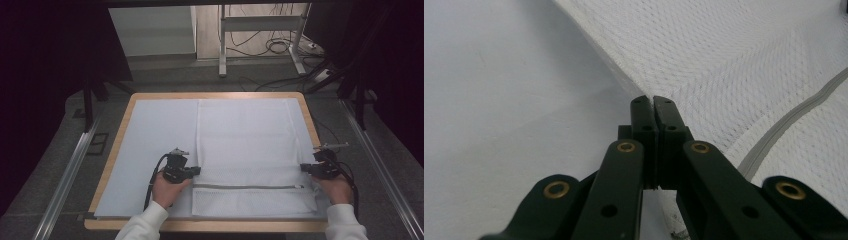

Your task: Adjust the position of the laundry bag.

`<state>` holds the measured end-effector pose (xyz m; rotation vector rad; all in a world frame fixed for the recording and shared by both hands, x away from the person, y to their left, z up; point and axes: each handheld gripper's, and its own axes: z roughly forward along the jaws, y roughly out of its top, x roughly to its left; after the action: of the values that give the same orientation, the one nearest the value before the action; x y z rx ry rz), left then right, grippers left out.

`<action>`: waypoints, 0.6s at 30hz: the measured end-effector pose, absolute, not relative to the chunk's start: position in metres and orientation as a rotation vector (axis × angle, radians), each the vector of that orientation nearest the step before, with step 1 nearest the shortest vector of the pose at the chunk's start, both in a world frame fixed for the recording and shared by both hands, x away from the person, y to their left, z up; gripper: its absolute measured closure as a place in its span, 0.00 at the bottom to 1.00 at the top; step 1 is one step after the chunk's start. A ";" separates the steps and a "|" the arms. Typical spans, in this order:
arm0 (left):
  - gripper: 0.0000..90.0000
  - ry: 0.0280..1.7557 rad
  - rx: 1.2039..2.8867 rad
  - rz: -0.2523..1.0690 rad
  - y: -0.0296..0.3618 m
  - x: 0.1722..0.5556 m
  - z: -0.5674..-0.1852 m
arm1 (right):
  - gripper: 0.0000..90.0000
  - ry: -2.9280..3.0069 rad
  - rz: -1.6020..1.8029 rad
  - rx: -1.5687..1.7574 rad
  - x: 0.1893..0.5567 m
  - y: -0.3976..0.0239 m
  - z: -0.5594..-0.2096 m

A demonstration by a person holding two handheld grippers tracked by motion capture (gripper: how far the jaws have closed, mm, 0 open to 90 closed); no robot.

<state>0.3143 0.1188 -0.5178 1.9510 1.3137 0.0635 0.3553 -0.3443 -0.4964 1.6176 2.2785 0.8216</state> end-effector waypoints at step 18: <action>1.00 1.332 1.930 0.069 0.138 0.313 -0.517 | 0.98 2.297 0.885 1.603 0.355 -0.332 -0.496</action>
<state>0.3131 0.1376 -0.5170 1.9301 1.3316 0.0687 0.3547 -0.3315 -0.4961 1.6030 2.2969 0.8849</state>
